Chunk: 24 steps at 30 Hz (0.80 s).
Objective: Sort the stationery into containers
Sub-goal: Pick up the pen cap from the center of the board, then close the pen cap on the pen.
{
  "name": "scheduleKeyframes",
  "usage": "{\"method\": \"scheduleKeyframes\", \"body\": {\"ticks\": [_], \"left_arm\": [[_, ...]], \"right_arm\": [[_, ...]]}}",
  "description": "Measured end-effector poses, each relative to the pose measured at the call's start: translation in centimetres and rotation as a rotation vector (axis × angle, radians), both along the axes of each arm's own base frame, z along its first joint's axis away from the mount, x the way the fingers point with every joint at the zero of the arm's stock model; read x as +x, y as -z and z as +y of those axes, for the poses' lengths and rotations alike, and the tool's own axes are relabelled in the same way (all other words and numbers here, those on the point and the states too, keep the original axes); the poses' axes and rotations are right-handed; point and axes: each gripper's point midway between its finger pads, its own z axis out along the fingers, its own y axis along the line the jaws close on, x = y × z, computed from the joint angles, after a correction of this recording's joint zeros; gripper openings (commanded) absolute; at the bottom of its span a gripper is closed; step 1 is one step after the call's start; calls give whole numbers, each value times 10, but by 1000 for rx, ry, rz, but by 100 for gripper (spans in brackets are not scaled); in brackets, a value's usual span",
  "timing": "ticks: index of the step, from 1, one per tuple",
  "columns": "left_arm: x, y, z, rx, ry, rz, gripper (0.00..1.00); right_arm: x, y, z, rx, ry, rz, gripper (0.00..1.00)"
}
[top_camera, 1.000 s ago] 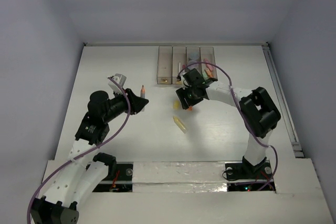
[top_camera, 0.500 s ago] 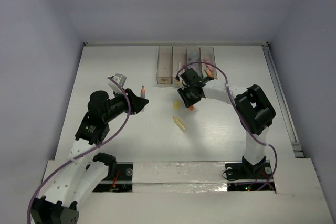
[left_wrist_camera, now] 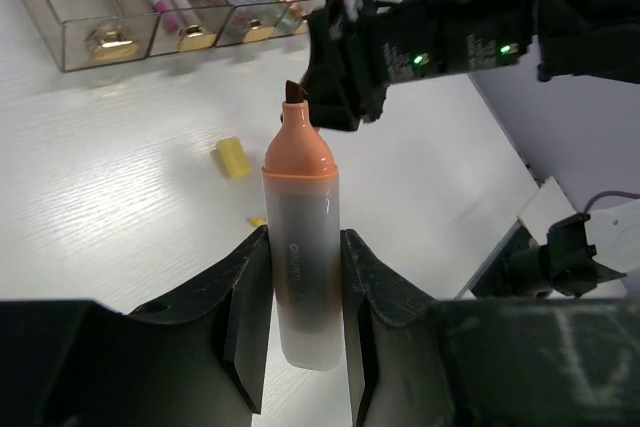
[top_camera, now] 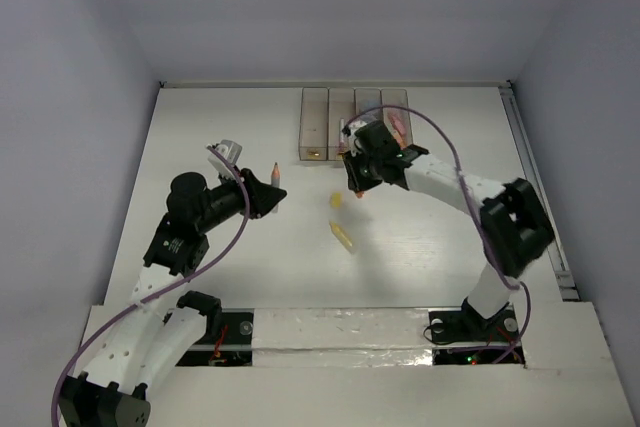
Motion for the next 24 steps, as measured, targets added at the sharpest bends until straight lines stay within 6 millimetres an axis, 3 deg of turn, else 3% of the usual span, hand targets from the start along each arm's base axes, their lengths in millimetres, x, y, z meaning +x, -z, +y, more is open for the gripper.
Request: {"method": "scheduleKeyframes", "body": {"ticks": [3, 8, 11, 13, 15, 24], "left_arm": [[-5, -10, -6, -41, 41, -24, 0], [-18, -31, -19, -128, 127, -70, 0], [-26, -44, -26, -191, 169, -98, 0], [-29, -51, -29, -237, 192, -106, 0], [-33, -55, -33, -279, 217, -107, 0], [-37, -59, -46, -384, 289, -61, 0]], "right_arm": [[4, -75, 24, 257, 10, -156, 17], [-8, -228, 58, 783, -56, -428, 17], [-17, -282, 74, 1016, -118, -475, 16], [-23, -299, 82, 1138, -153, -463, 16], [-27, -303, 90, 1229, -182, -422, 16], [-35, -295, 108, 1484, -229, -217, 17]]}}
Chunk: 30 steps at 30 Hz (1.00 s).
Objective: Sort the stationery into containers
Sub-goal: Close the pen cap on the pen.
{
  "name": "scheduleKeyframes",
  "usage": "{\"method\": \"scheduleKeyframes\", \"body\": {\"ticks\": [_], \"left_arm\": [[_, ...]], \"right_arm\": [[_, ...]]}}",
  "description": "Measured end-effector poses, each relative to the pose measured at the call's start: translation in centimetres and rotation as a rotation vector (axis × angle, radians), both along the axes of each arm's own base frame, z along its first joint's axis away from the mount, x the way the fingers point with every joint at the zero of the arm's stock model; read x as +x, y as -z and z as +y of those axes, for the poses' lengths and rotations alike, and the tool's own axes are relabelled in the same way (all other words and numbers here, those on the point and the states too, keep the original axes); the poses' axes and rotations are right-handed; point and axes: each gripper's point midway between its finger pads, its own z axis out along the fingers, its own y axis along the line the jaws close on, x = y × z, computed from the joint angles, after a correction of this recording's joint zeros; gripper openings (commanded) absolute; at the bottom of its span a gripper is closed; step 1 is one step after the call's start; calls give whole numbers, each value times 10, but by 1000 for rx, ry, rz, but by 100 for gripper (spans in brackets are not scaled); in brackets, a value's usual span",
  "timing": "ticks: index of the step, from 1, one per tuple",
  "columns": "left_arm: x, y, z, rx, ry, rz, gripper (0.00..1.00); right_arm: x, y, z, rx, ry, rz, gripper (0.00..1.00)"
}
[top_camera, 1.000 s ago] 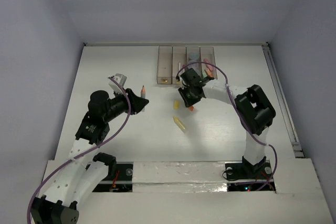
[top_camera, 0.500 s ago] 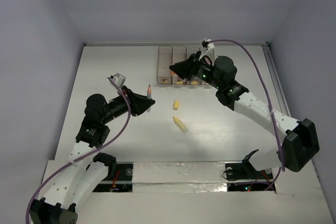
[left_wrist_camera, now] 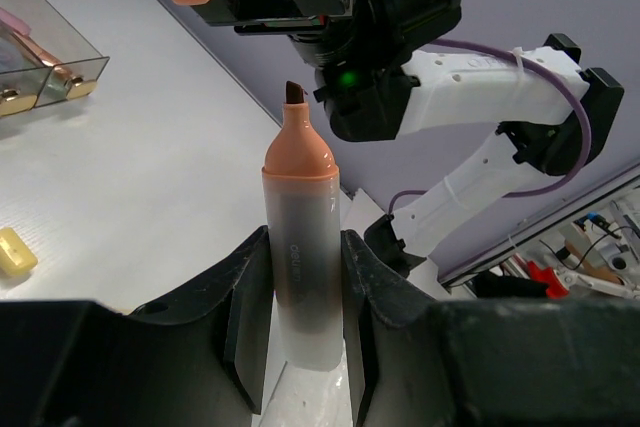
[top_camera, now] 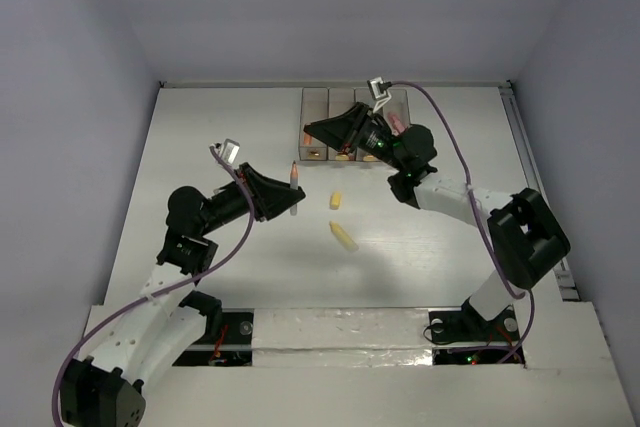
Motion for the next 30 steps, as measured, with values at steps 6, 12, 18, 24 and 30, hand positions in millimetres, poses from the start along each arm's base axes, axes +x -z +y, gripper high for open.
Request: {"method": "scheduleKeyframes", "body": {"ticks": [6, 12, 18, 24, 30], "left_arm": [[1, 0, -1, -1, -1, -6, 0], [8, 8, -3, 17, -8, 14, 0], [12, 13, -4, 26, -8, 29, 0], [12, 12, -4, 25, -9, 20, 0], [12, 12, -4, 27, -9, 17, 0]], "right_arm": [[-10, -11, 0, 60, -60, 8, 17], [-20, -18, 1, 101, -101, -6, 17], [-21, -6, 9, 92, -131, 25, 17], [-21, 4, 14, 80, -149, 45, 17], [-25, 8, 19, 72, -169, 55, 17]]}}
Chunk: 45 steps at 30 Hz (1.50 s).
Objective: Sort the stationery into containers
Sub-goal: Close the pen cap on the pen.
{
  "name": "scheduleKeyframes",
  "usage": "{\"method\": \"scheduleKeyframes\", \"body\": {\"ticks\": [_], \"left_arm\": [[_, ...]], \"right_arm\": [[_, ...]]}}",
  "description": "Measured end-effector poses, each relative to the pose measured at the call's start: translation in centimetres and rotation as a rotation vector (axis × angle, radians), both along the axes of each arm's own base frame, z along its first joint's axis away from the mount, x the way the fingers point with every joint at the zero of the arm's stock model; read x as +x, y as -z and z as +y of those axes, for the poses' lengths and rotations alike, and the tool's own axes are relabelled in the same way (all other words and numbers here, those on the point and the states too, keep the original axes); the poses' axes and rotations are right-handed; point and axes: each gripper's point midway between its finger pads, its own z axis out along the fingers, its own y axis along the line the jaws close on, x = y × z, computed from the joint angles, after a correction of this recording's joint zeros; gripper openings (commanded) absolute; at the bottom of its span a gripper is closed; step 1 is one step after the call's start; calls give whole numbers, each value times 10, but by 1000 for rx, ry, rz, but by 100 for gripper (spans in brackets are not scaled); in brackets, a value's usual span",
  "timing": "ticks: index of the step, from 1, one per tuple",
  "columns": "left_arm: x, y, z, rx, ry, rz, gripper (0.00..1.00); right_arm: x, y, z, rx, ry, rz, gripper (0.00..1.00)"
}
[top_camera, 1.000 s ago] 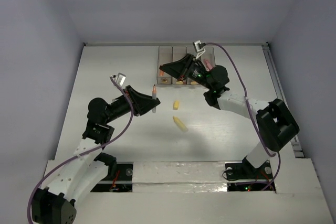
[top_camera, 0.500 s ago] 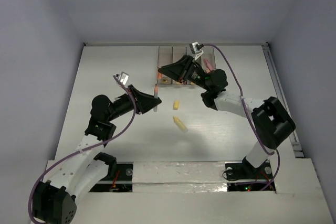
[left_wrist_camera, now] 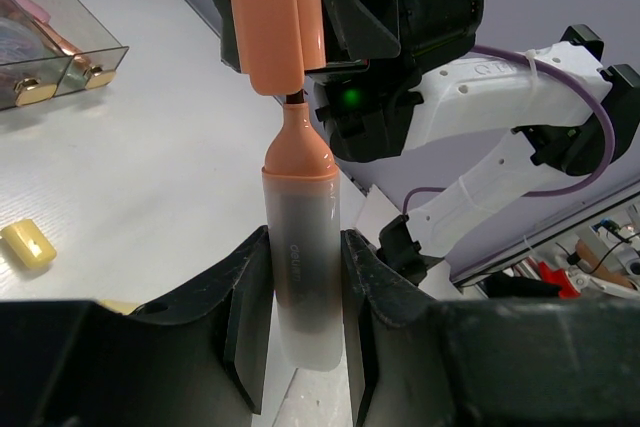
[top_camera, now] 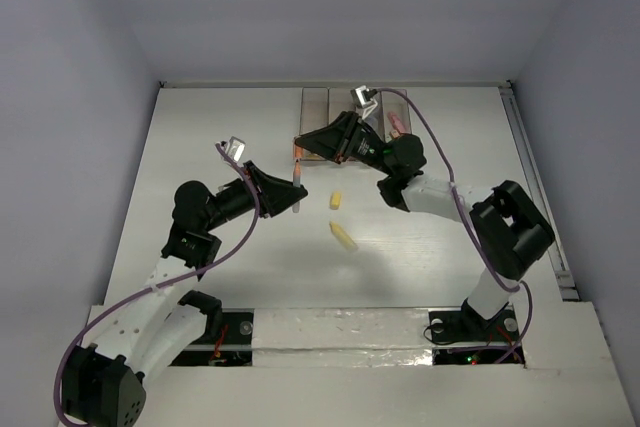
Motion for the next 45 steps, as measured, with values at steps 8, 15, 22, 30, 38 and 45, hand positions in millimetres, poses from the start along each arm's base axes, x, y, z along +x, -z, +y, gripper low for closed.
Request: {"method": "scheduleKeyframes", "body": {"ticks": [8, 15, 22, 30, 38, 45], "left_arm": [[0, 0, 0, 2, -1, -3, 0], [1, 1, 0, 6, -5, -5, 0], [3, 2, 1, 10, -21, -5, 0], [4, -1, 4, 8, -38, -20, 0], [6, 1, 4, 14, -51, -16, 0], [7, 2, 5, 18, -59, -12, 0]], "right_arm": [[-3, 5, 5, -9, -22, 4, 17], [-5, 9, 8, -13, -33, 14, 17], [-5, 9, 8, -13, -35, 12, 17], [-6, 9, 8, -14, -36, 12, 17], [-7, 12, 9, -17, -41, 13, 17], [-15, 16, 14, -25, -48, -3, 17]]}}
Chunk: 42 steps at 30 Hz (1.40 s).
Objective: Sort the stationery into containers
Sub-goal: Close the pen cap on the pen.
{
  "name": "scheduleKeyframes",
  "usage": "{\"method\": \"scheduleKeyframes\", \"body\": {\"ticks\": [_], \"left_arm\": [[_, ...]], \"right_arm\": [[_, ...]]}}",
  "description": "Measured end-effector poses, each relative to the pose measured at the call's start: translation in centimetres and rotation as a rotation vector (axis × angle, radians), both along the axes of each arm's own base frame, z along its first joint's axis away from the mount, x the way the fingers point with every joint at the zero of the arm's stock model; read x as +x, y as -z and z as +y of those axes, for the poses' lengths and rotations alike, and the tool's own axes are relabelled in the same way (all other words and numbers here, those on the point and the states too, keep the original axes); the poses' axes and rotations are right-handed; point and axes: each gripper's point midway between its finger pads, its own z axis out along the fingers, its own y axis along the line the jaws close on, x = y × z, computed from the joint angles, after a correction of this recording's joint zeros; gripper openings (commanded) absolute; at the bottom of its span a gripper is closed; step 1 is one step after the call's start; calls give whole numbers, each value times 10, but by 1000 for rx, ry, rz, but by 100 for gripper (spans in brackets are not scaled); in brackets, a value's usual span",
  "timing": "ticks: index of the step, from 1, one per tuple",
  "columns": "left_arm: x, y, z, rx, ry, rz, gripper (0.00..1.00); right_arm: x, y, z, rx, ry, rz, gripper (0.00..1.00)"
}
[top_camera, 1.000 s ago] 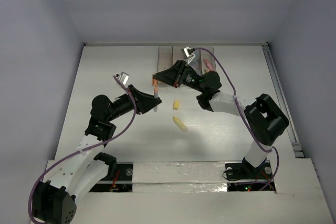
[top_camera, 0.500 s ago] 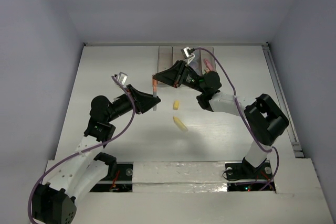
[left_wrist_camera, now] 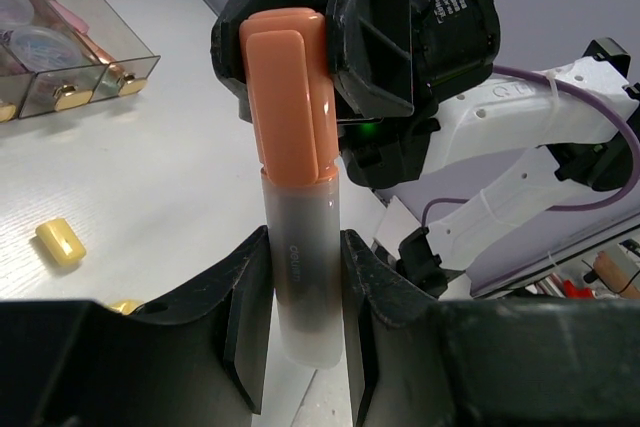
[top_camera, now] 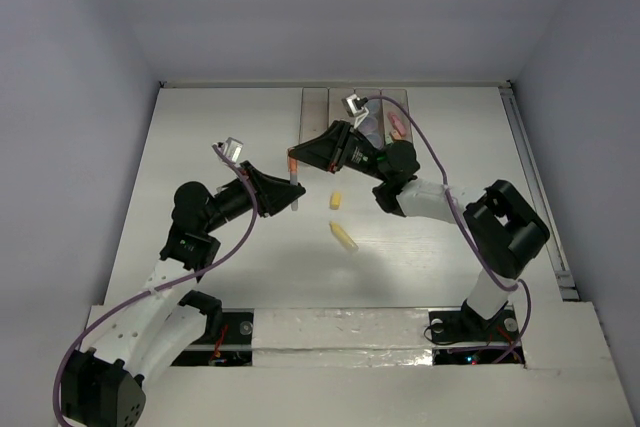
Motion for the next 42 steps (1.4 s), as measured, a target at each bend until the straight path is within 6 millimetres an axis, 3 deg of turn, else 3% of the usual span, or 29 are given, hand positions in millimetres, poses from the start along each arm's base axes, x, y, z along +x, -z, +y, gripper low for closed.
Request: {"method": "scheduleKeyframes", "body": {"ticks": [21, 35, 42], "left_arm": [[1, 6, 1, 14, -13, 26, 0], [-1, -1, 1, 27, -7, 50, 0], [-2, 2, 0, 36, 13, 75, 0]], "right_arm": [[-6, 10, 1, -21, 19, -28, 17], [-12, 8, -1, -7, -1, -44, 0], [-14, 10, -3, -24, 20, -69, 0]]}}
